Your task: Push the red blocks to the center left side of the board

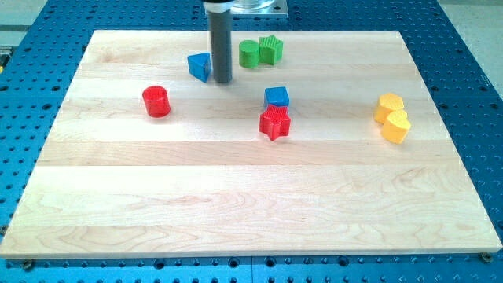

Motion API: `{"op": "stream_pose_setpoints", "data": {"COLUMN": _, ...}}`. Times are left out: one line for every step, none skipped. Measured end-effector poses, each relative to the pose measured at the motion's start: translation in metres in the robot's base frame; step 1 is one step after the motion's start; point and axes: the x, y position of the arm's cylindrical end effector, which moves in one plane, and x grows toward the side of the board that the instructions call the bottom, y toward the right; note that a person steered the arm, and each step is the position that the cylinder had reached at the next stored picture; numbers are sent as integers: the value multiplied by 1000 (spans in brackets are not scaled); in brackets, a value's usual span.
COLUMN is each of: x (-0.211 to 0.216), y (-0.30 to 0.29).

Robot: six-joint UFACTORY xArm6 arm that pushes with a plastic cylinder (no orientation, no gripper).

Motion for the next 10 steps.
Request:
{"op": "stream_pose_setpoints", "data": {"x": 3, "y": -10}}
{"op": "stream_pose_setpoints", "data": {"x": 7, "y": -10}}
{"op": "stream_pose_setpoints", "data": {"x": 11, "y": -10}}
{"op": "stream_pose_setpoints", "data": {"x": 24, "y": 26}}
{"op": "stream_pose_setpoints", "data": {"x": 12, "y": 123}}
{"op": "stream_pose_setpoints", "data": {"x": 71, "y": 179}}
{"op": "stream_pose_setpoints", "data": {"x": 143, "y": 99}}
{"op": "stream_pose_setpoints", "data": {"x": 121, "y": 73}}
{"op": "stream_pose_setpoints", "data": {"x": 98, "y": 30}}
{"op": "stream_pose_setpoints", "data": {"x": 82, "y": 84}}
